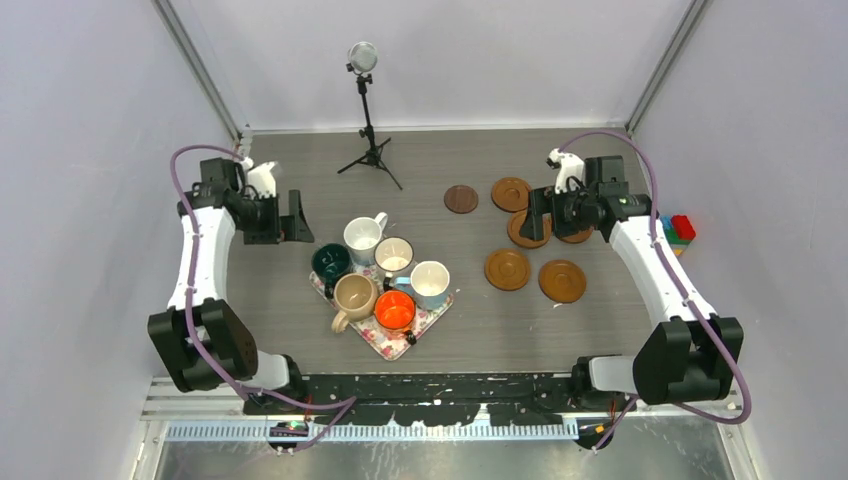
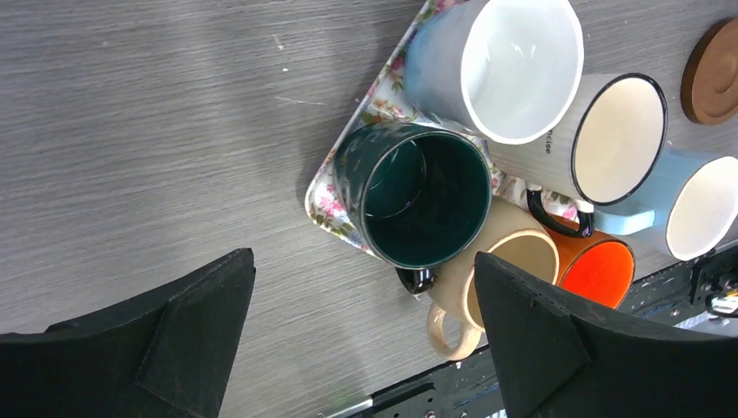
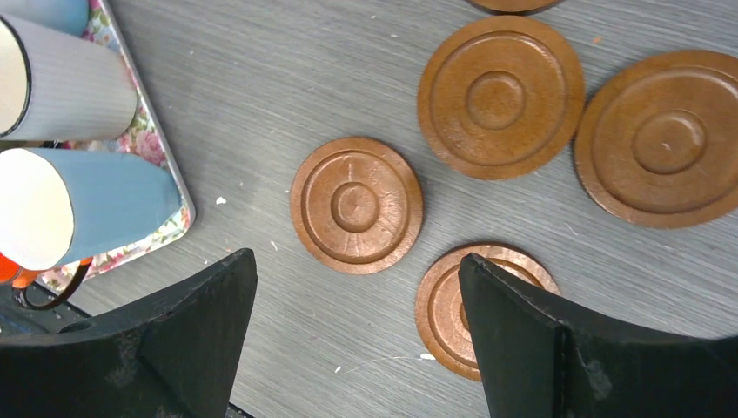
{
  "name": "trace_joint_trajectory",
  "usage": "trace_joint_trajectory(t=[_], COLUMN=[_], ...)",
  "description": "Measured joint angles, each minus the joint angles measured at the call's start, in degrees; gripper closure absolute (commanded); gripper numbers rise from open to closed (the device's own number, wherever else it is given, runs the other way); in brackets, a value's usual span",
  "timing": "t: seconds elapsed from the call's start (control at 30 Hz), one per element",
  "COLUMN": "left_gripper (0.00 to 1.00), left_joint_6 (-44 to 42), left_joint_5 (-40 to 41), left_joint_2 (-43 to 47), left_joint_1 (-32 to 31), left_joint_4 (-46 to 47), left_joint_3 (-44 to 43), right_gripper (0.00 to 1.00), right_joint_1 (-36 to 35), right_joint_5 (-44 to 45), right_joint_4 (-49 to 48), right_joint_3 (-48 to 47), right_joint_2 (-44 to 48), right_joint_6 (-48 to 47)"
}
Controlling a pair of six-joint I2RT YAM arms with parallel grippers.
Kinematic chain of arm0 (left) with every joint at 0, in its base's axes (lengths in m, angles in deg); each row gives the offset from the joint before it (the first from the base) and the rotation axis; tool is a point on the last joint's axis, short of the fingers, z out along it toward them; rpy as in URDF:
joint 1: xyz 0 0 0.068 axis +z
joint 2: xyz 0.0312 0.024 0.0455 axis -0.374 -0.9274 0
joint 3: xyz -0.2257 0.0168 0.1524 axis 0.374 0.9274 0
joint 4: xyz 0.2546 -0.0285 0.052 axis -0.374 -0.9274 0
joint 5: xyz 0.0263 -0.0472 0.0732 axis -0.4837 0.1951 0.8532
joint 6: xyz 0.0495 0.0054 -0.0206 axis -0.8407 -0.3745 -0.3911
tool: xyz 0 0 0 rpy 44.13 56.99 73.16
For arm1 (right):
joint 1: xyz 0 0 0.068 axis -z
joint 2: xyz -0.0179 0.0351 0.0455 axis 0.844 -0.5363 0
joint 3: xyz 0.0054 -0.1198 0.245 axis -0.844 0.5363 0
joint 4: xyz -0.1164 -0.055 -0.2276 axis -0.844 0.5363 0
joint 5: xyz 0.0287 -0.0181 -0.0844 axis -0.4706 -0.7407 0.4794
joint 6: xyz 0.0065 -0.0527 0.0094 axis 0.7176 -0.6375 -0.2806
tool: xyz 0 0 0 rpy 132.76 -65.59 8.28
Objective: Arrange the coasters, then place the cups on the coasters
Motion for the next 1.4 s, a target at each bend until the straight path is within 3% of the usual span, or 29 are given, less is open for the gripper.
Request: trace_joint_trajectory(t=[0.13,0.3,0.43,0.63,0.93,1.4], left_gripper=[0.03,0.3,0.49,0.63,0.66,0.66], left_joint_6=[-0.85,-1.29,0.35,3.48,5.51,10.88], left_joint_5=[-2.32,-4.72,-4.26,-2.73,-5.79,-9.9], left_joint_2=[-0.39,-3.8,-5.95,-11.28,-20.17,-25.86], left_joint_1=[4.83,12.37,13.73,13.66,13.22,8.15], left_joint_4=[-1.64,-4.2,-4.48,-3.78,-1.97,4.17], left_joint_3=[0.02,1.33,5.97,8.79,8.81,11.17], right_gripper=[0.1,0.1,0.1,0.1,0.1,0.1], right_joint_1=[-2.01,-2.4,-2.4,-2.4,-2.4,-2.4], right_joint_5=[-0.42,-1.07,-1.27,-1.44,-1.07,0.63], right_joint_4=[0.48,0.59,0.61,0.59,0.59,1.77], right_joint_3=[0.0,0.0,0.0,0.0,0.04,0.74], right_joint_2=[-1.11,-2.69,-3.41,-3.69,-3.72,-3.65], right_joint_6=[-0.48,-0.68,-0.94,-1.25,-1.66,-3.26])
